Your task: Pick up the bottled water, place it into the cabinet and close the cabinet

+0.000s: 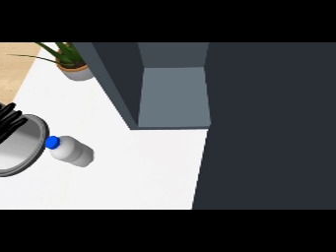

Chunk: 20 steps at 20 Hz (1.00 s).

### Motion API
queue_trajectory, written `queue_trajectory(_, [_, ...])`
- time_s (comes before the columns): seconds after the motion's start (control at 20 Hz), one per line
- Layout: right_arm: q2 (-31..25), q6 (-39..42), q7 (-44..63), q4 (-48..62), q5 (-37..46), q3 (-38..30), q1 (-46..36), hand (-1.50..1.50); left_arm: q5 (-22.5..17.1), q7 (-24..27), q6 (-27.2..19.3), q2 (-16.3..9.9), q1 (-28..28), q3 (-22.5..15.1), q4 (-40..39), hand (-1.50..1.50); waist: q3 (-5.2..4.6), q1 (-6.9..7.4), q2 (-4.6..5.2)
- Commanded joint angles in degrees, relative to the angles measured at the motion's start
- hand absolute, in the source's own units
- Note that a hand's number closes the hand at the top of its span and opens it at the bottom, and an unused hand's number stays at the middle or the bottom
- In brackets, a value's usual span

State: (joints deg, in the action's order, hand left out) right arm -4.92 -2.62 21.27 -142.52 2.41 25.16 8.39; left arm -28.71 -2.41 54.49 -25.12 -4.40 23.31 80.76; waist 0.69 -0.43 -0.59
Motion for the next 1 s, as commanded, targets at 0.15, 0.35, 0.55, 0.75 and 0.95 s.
queue_trajectory(0.15, [-1.18, -1.16, 3.09, -6.6, 2.69, 1.94, 0.38, -1.5, 13.01, 6.74, -0.27, 3.82, -2.8, -0.82, -10.34, -1.5, -0.93, -1.77, 0.8])
queue_trajectory(0.35, [-2.16, -1.29, 1.97, -3.99, 2.56, 0.29, -0.44, -1.5, 16.86, 10.25, 0.0, 4.95, -1.69, -1.3, -12.81, -1.5, -0.91, -1.43, 0.85])
queue_trajectory(0.55, [-2.86, -1.19, -0.11, -3.01, 2.52, 0.59, 0.09, -1.5, 22.98, 15.85, -0.78, 4.83, -4.34, -2.09, -20.03, -1.5, -0.94, -1.86, 0.96])
queue_trajectory(0.75, [-1.67, -3.22, 3.12, -3.38, 3.78, 2.7, -3.51, -1.5, 24.21, 19.89, -0.27, 4.09, -5.82, -2.01, -23.01, -1.5, -1.08, -1.9, 1.02])
queue_trajectory(0.95, [-4.32, -2.0, 1.84, -5.17, -0.3, -1.81, -1.31, -1.5, 28.15, 25.49, -1.56, 4.96, -6.28, -3.7, -28.43, -1.5, -0.97, -2.13, 1.08])
